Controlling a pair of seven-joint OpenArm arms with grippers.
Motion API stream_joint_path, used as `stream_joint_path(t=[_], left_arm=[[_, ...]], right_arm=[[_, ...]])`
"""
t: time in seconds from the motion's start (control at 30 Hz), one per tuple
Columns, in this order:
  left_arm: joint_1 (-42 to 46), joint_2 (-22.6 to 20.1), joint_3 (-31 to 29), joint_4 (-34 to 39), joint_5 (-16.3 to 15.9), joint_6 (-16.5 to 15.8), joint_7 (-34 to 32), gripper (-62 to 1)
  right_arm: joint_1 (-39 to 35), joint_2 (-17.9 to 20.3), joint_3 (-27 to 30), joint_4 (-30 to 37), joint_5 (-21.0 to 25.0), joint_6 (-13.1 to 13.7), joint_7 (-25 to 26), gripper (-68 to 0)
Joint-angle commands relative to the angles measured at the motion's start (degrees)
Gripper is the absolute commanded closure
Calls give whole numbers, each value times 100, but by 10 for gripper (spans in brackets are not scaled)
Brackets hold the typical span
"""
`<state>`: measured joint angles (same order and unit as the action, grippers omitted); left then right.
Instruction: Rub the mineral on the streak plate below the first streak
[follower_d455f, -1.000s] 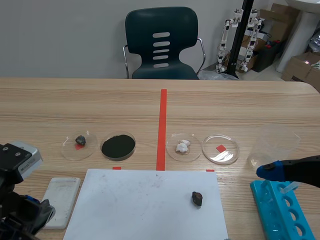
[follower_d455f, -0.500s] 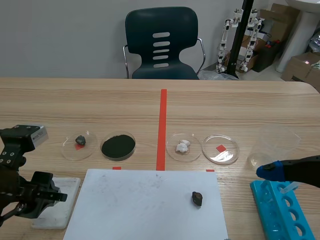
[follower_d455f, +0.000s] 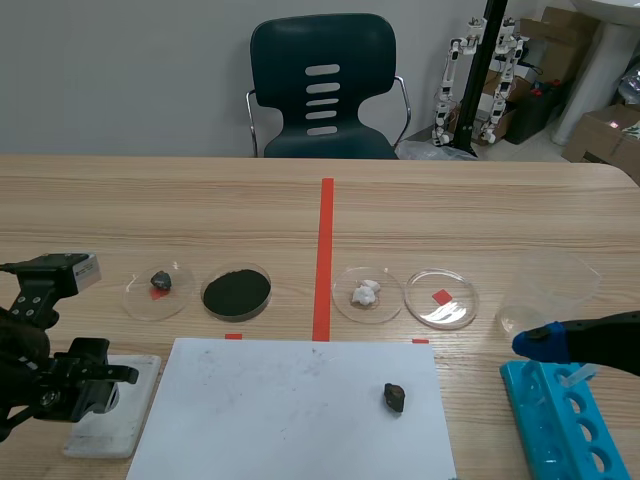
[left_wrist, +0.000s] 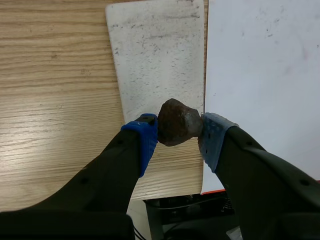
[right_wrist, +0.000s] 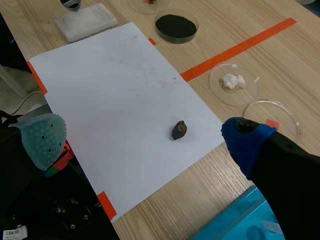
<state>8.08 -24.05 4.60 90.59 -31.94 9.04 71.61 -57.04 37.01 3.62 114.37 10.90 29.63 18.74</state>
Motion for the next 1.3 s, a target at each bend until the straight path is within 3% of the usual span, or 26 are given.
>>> stream_joint_path(t=[0.0, 1.27], left_arm=[[-52, 24, -4, 0, 37, 31, 4, -141], [-289, 337, 256, -848, 476, 199, -278, -141]], right_arm=[[7, 74, 7, 17, 66, 0, 66, -679], [7, 74, 7, 17, 63, 0, 66, -679]])
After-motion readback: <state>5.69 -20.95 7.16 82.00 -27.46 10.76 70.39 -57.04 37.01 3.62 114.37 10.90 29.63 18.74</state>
